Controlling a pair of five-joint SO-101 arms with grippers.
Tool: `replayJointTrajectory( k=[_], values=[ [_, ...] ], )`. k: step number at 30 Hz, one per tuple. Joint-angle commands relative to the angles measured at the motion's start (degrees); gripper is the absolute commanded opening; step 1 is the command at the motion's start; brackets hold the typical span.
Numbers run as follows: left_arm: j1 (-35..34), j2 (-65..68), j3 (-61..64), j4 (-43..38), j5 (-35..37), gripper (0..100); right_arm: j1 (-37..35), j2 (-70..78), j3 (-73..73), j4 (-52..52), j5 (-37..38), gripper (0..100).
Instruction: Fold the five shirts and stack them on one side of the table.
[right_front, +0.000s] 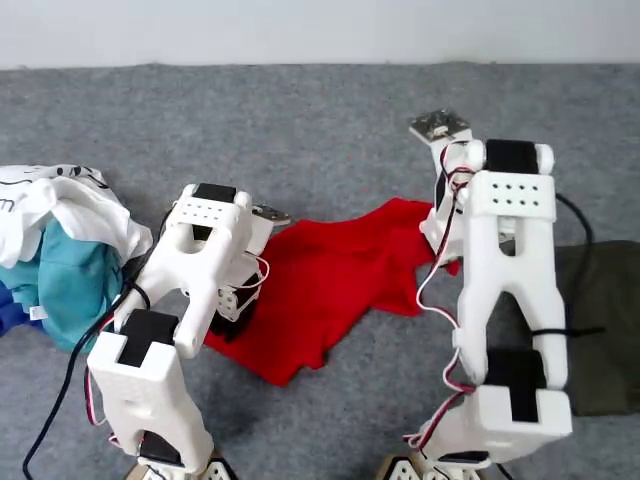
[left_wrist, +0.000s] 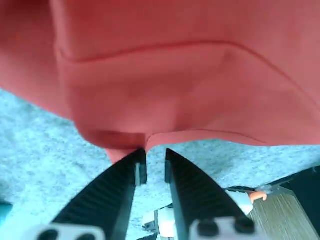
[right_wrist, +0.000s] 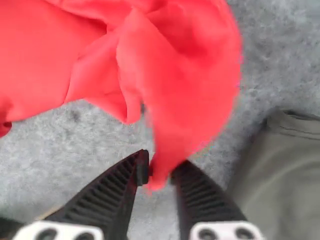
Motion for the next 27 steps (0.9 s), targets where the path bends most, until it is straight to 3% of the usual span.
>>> replayJointTrajectory(
  k=[1, 5, 9, 15, 18, 21, 27],
  values=[
    [0.62, -0.35, -0.04, 1.41, 0.44, 8, 0.31, 3.56, -1.58, 2.07, 0.7, 16.5],
    [0.7, -0.35, -0.04, 1.58, 0.44, 8, 0.31, 9.63, -3.34, 2.07, -0.35, 19.0],
    [0.79, -0.35, -0.13, 1.41, 0.26, 8, 0.66, 15.34, -8.97, 2.07, -6.33, 15.3],
    [3.6, -0.26, -0.13, 1.67, 0.35, 8, -4.0, 21.76, -12.57, 3.74, 5.89, 3.3],
    [3.6, -0.53, -0.22, 1.67, 0.35, 8, -5.58, 22.73, -12.48, 3.82, 2.46, 1.6],
    [1.49, -0.97, -1.19, 1.76, 0.26, 8, -5.58, 22.55, -12.84, 3.65, -1.76, 1.0],
    [-4.75, -0.97, -2.15, 1.76, 0.09, 8, -5.93, 22.55, -12.84, 3.65, -1.76, 1.0]
  ],
)
